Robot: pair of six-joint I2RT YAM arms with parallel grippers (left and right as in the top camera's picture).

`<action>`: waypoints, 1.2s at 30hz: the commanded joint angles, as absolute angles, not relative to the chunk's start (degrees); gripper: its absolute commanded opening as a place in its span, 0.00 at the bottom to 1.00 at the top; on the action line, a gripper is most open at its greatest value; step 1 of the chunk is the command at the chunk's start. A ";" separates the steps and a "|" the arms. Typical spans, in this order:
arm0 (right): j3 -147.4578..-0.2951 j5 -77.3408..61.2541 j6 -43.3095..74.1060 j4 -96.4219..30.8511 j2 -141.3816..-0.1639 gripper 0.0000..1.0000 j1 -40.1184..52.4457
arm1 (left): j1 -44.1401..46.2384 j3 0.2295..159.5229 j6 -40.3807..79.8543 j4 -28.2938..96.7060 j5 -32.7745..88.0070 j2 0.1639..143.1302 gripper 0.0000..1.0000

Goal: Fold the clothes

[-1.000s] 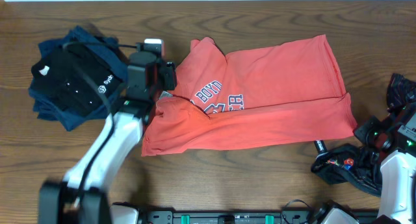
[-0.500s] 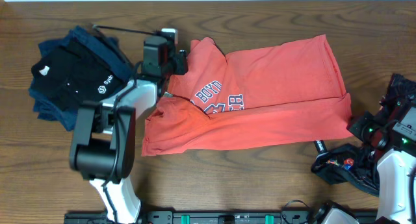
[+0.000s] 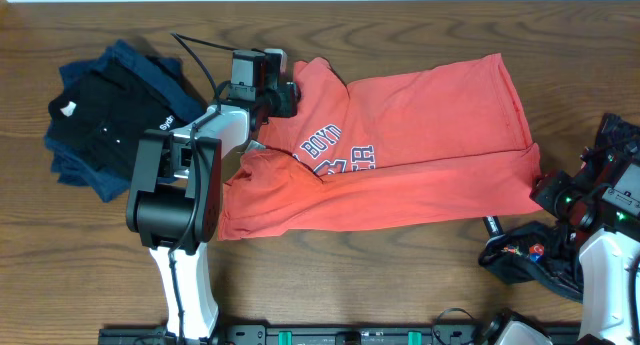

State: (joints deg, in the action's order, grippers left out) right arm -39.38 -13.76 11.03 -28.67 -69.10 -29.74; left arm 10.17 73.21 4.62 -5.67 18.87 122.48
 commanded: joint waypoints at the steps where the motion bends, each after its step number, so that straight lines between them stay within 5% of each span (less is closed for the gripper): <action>1: -40.12 -14.41 10.00 -28.56 -68.62 0.43 -29.26 | 10.09 73.47 4.47 -3.62 20.82 123.68 0.40; 4: -40.14 -14.39 10.00 -28.45 -68.62 0.35 -29.28 | 10.02 73.47 4.25 -2.52 20.82 123.63 0.06; 10: -40.12 -13.67 10.24 -26.04 -68.62 0.23 -29.26 | 7.90 73.49 3.77 6.92 16.21 120.11 0.06; 15: -40.23 -13.78 10.22 -21.91 -69.67 0.23 -28.56 | 4.08 73.47 10.41 17.17 8.51 113.84 0.06; 26: -55.40 -13.56 8.67 -25.12 -84.97 0.43 -21.04 | 3.62 72.97 10.41 23.35 8.34 113.06 0.06; 36: -79.31 -13.58 7.38 -30.50 -106.39 0.48 -18.44 | 3.55 72.97 11.92 33.26 2.79 113.06 0.06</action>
State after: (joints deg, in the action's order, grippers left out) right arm -75.57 -13.37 8.56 -30.81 -103.02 -19.94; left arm 3.70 73.49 10.70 32.77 6.74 113.14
